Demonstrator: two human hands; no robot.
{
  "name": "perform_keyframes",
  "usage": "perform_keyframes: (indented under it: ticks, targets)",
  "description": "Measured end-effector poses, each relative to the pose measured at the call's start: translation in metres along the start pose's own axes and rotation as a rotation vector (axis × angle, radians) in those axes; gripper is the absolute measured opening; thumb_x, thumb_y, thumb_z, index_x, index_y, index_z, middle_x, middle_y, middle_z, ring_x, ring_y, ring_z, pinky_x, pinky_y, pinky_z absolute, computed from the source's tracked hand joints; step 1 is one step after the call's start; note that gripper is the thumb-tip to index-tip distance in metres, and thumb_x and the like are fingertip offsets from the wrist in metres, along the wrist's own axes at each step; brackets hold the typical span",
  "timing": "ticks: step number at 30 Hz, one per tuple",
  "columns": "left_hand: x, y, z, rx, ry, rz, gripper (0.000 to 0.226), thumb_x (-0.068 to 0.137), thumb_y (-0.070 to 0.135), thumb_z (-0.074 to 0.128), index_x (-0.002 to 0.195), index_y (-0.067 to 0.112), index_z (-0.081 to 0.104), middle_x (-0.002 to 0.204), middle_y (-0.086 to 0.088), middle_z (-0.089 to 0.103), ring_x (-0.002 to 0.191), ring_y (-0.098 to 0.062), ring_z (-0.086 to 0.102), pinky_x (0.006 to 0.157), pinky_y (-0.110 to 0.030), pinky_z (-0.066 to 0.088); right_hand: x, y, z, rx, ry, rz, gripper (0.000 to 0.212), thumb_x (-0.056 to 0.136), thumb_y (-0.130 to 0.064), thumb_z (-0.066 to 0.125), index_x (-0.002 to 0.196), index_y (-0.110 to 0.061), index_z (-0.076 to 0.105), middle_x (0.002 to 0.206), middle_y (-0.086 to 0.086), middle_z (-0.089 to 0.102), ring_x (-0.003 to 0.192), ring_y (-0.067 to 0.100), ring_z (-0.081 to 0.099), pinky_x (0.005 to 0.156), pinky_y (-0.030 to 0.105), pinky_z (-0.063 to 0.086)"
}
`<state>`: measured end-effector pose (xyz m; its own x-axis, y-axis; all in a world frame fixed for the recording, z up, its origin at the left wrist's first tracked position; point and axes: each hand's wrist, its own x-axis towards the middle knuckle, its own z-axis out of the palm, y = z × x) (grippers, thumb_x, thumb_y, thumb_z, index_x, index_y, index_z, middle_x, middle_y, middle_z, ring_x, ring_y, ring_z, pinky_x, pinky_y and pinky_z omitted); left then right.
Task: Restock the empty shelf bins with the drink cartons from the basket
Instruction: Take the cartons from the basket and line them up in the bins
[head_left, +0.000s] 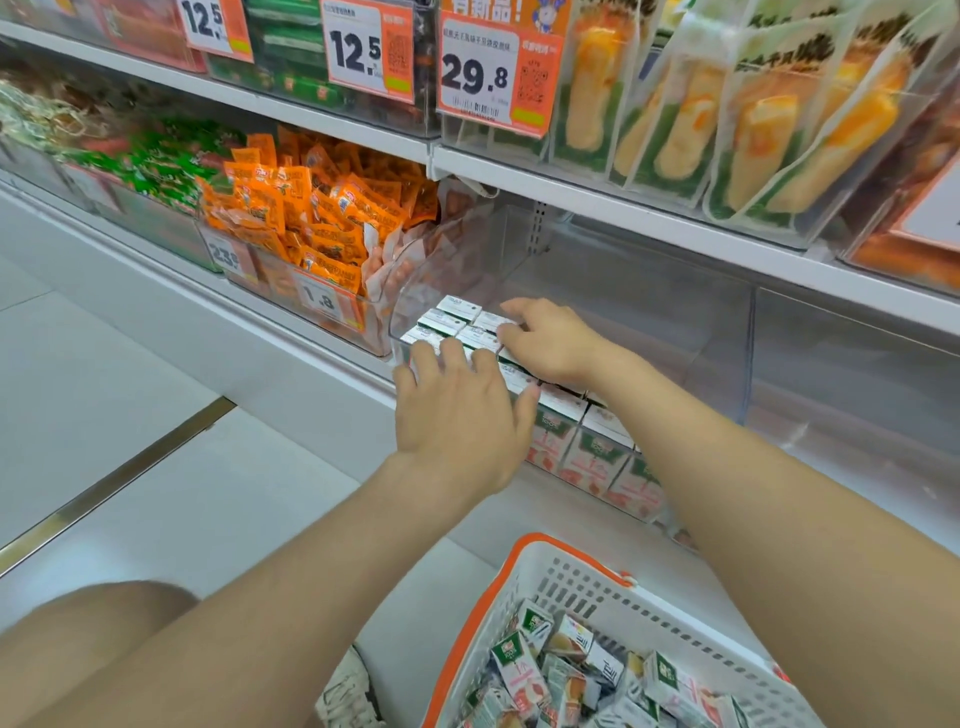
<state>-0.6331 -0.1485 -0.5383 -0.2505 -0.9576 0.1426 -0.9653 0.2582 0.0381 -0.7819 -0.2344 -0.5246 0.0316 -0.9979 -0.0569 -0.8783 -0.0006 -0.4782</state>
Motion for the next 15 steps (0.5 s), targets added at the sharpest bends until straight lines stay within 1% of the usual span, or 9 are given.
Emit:
perform_keyframes:
  ticks: [2,4,6,8,9,10,12,14,15]
  targets:
    - [-0.002,0.000,0.000,-0.013,0.068,0.033,0.062,0.100,0.061,0.028,0.130,0.015,0.057,0.134,-0.016,0.055,0.127,-0.040,0.046,0.100,-0.051,0.041,-0.020,-0.001,-0.002,0.003,0.131,-0.045,0.044,0.103,-0.022,0.046,0.143,-0.009,0.056,0.131,0.013,0.069,0.129,0.034,0.056,0.102,0.033,0.043]
    - [-0.004,0.000,-0.003,-0.029,0.141,0.063,0.050,0.096,0.053,0.045,0.123,0.014,0.059,0.130,-0.017,0.057,0.122,-0.042,0.051,0.094,-0.052,0.045,-0.052,-0.003,-0.004,0.038,0.320,-0.111,0.040,0.099,-0.018,0.048,0.136,-0.014,0.062,0.125,0.007,0.071,0.118,0.028,0.062,0.098,0.031,0.046]
    - [-0.011,0.002,-0.009,-0.027,0.233,0.115,0.036,0.090,0.038,0.062,0.113,0.011,0.059,0.117,-0.017,0.059,0.108,-0.042,0.055,0.083,-0.049,0.046,-0.095,-0.005,-0.005,0.069,0.482,-0.190,0.032,0.094,-0.016,0.049,0.118,-0.017,0.070,0.108,0.000,0.074,0.101,0.020,0.066,0.091,0.033,0.052]
    - [-0.023,0.008,-0.014,-0.103,0.218,0.195,0.027,0.088,0.031,0.064,0.106,0.012,0.057,0.105,-0.012,0.059,0.096,-0.039,0.057,0.074,-0.045,0.045,-0.145,-0.001,-0.004,0.096,0.571,-0.268,0.025,0.087,-0.014,0.049,0.094,-0.017,0.072,0.085,-0.005,0.072,0.079,0.017,0.064,0.075,0.035,0.053]
    - [-0.032,0.011,-0.015,-0.183,0.156,0.238,0.023,0.089,0.032,0.063,0.103,0.015,0.056,0.100,-0.009,0.061,0.093,-0.037,0.060,0.072,-0.042,0.048,-0.169,0.003,0.000,0.105,0.569,-0.298,0.023,0.083,-0.014,0.048,0.084,-0.017,0.070,0.076,-0.006,0.070,0.070,0.016,0.062,0.067,0.035,0.051]
    - [-0.043,0.016,-0.014,-0.259,0.044,0.278,0.019,0.091,0.034,0.062,0.100,0.018,0.057,0.096,-0.005,0.064,0.091,-0.034,0.063,0.071,-0.042,0.052,-0.192,0.010,0.006,0.098,0.539,-0.321,0.022,0.081,-0.015,0.047,0.078,-0.017,0.068,0.069,-0.006,0.067,0.062,0.016,0.058,0.060,0.034,0.049]
    - [-0.068,0.029,-0.005,-0.299,-0.241,0.380,0.014,0.094,0.037,0.060,0.098,0.023,0.060,0.093,0.000,0.067,0.092,-0.030,0.067,0.073,-0.042,0.058,-0.230,0.031,0.025,0.029,0.410,-0.341,0.020,0.079,-0.018,0.046,0.073,-0.020,0.065,0.062,-0.010,0.061,0.053,0.014,0.052,0.051,0.031,0.045]
    - [-0.091,0.045,0.012,-0.127,-0.514,0.541,0.021,0.097,0.040,0.058,0.108,0.023,0.064,0.103,-0.002,0.068,0.100,-0.028,0.066,0.079,-0.040,0.057,-0.258,0.056,0.050,-0.072,0.211,-0.295,0.023,0.079,-0.024,0.041,0.074,-0.025,0.064,0.061,-0.011,0.059,0.053,0.015,0.049,0.050,0.029,0.042]
    - [-0.101,0.054,0.024,-0.018,-0.646,0.606,0.027,0.099,0.041,0.056,0.113,0.020,0.065,0.107,-0.004,0.067,0.102,-0.028,0.065,0.080,-0.039,0.056,-0.268,0.069,0.061,-0.128,0.089,-0.245,0.027,0.078,-0.027,0.037,0.076,-0.025,0.065,0.063,-0.007,0.063,0.055,0.018,0.052,0.052,0.029,0.042]
